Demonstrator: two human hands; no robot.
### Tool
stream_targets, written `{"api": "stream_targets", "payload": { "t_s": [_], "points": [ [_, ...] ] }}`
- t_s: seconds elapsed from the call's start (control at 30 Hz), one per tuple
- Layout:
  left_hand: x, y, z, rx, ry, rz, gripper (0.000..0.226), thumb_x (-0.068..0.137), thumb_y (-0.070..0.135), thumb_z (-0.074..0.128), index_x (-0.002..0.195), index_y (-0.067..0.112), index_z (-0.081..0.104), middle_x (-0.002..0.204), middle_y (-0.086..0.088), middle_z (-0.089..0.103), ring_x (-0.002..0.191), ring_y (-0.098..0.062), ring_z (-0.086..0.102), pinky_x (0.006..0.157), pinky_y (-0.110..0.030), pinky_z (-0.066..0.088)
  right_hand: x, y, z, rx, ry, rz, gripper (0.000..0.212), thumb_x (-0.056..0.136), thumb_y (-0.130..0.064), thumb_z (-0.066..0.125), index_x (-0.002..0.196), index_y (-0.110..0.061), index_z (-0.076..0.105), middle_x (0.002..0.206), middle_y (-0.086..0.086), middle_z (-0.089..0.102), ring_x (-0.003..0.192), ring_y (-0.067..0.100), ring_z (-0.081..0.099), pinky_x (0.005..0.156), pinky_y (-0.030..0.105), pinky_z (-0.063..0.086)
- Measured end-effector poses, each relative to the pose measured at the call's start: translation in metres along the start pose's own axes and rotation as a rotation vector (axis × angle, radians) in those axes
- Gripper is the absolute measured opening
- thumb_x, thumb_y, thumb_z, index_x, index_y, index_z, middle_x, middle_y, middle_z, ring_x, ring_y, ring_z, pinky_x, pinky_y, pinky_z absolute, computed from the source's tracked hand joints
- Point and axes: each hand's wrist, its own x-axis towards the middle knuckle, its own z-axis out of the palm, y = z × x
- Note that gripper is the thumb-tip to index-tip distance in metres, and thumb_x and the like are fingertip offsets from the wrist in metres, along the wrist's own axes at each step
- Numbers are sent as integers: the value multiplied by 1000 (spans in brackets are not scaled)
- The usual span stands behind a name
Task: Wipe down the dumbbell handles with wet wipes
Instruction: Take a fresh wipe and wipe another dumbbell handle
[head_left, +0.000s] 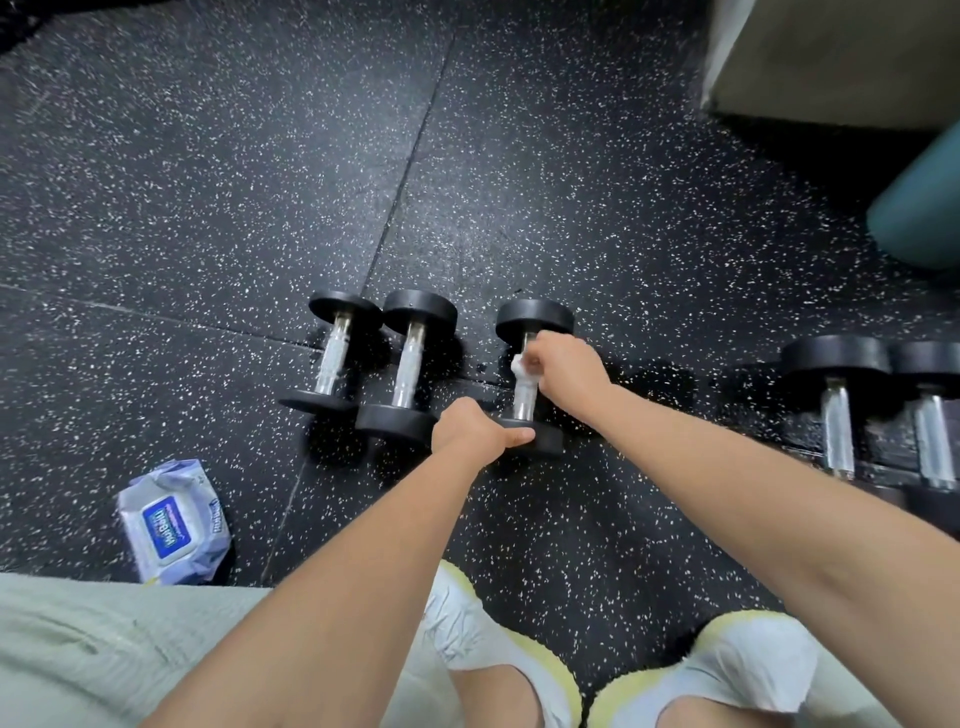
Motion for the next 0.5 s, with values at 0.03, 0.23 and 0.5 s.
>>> {"api": "stream_targets", "payload": {
  "t_s": [0.03, 0.23, 0.5],
  "points": [
    [0, -1, 0, -14, -5, -1, 74, 66, 63, 90, 106, 12, 55, 112, -5, 69, 102, -26, 67, 80, -36, 55, 4, -2, -2, -32, 10, 48, 25, 82, -5, 62, 99, -21, 71, 100, 0, 62, 84, 30, 64, 67, 32, 43],
    [5, -4, -9, -79, -57, -29, 83, 68, 59, 91, 122, 6, 56, 110, -4, 68, 90, -22, 65, 66, -32, 47, -29, -10, 11, -56, -112, -192, 21, 80, -1, 62, 90, -18, 71, 95, -2, 63, 84, 27, 64, 66, 35, 48],
    [10, -15, -12, -127, -44, -25, 79, 73, 55, 90, 128, 8, 59, 106, -1, 64, 91, -22, 59, 76, -32, 47, 0, -6, 4, 3, 48, -45, 28, 77, 1, 61, 95, -19, 71, 99, 2, 64, 87, 32, 64, 70, 37, 51]
  ]
}}
